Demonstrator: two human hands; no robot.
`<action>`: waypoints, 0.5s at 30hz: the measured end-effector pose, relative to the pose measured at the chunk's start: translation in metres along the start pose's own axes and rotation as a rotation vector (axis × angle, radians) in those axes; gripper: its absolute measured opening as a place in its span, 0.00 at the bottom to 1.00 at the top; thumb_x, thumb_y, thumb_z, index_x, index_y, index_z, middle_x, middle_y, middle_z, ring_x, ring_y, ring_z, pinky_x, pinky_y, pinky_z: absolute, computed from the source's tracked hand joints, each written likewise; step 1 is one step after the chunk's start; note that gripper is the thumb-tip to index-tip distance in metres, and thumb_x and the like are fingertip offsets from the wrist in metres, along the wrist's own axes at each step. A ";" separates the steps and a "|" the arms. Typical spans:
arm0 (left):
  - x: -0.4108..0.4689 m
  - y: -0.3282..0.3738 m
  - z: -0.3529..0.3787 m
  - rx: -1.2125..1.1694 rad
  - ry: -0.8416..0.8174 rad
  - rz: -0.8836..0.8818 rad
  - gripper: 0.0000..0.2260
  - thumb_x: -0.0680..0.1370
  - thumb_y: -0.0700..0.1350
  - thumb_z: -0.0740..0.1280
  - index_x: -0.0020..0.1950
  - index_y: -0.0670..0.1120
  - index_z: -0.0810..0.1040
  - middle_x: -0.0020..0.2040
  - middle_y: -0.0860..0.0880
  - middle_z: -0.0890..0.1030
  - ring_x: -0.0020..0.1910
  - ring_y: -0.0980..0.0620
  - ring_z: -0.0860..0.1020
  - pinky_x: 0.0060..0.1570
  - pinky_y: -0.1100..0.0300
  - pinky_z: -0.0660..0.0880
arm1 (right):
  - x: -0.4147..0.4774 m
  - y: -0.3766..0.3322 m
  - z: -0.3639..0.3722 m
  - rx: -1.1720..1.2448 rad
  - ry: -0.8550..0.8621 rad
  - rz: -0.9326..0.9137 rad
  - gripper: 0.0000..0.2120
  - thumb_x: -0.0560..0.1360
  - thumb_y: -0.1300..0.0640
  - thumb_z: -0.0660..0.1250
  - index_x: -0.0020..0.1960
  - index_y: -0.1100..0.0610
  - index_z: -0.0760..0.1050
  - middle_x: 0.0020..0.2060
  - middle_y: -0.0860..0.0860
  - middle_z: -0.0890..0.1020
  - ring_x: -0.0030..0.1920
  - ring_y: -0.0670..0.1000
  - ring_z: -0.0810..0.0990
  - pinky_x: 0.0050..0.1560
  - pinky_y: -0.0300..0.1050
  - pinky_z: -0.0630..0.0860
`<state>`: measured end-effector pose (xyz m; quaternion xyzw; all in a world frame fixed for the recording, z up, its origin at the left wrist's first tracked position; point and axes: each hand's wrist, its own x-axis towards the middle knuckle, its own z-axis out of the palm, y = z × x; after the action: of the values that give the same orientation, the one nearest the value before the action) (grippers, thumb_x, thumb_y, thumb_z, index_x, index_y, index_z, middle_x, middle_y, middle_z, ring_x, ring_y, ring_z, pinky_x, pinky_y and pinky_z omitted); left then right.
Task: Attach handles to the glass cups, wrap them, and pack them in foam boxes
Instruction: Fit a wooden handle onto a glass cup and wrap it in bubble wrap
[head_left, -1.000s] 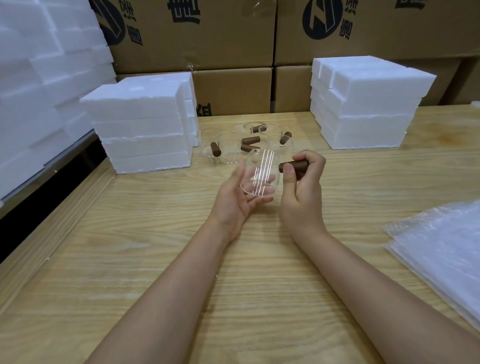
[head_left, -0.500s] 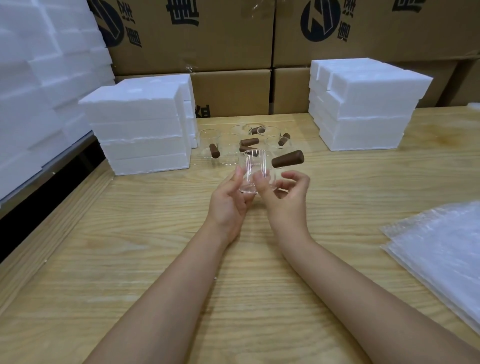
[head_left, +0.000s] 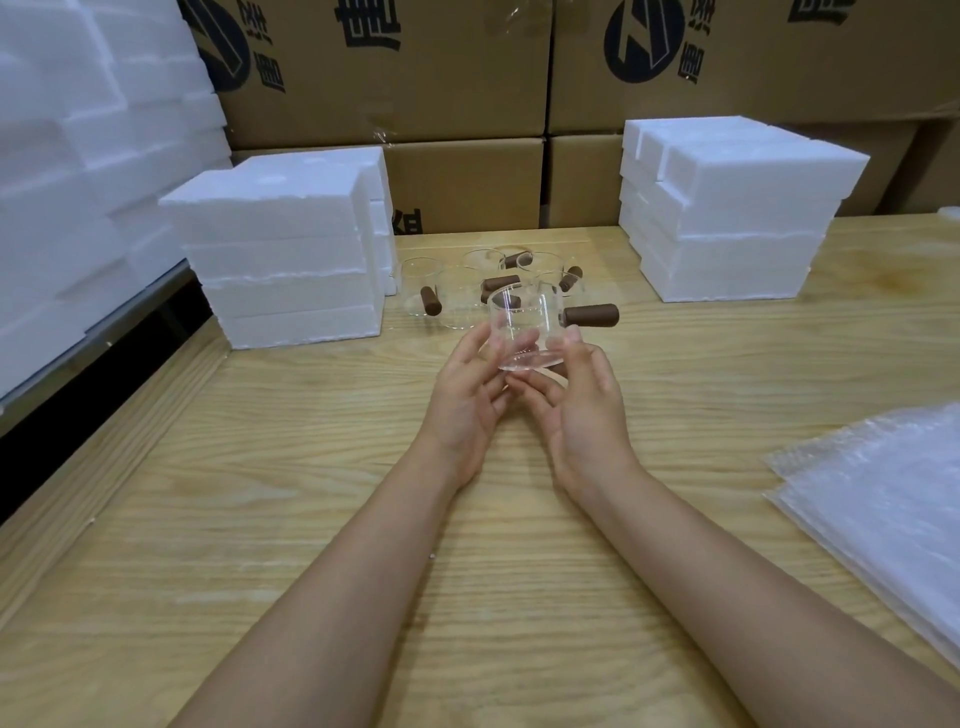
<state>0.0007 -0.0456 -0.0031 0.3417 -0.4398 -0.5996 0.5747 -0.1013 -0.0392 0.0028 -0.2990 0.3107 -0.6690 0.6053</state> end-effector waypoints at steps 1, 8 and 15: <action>0.000 0.000 0.000 0.002 0.003 0.007 0.20 0.72 0.51 0.65 0.64 0.51 0.73 0.56 0.48 0.83 0.51 0.53 0.81 0.52 0.61 0.76 | 0.000 -0.001 0.000 0.015 -0.002 0.013 0.11 0.80 0.51 0.61 0.45 0.59 0.69 0.33 0.50 0.82 0.37 0.51 0.82 0.47 0.46 0.80; -0.001 0.003 0.001 0.012 0.059 0.058 0.28 0.64 0.54 0.71 0.64 0.52 0.74 0.57 0.48 0.83 0.61 0.51 0.78 0.63 0.57 0.73 | -0.001 0.002 -0.002 -0.197 0.078 -0.137 0.19 0.73 0.44 0.66 0.59 0.47 0.64 0.49 0.51 0.75 0.40 0.48 0.81 0.42 0.45 0.80; -0.001 -0.001 0.004 0.025 0.022 0.101 0.19 0.71 0.46 0.68 0.62 0.54 0.74 0.47 0.52 0.85 0.52 0.52 0.82 0.51 0.64 0.77 | -0.003 0.005 -0.004 -0.325 -0.038 -0.295 0.20 0.71 0.59 0.73 0.54 0.46 0.64 0.48 0.56 0.72 0.39 0.48 0.82 0.43 0.38 0.79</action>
<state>-0.0029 -0.0442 -0.0030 0.3330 -0.4577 -0.5605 0.6046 -0.1005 -0.0361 -0.0035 -0.4473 0.3558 -0.6859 0.4504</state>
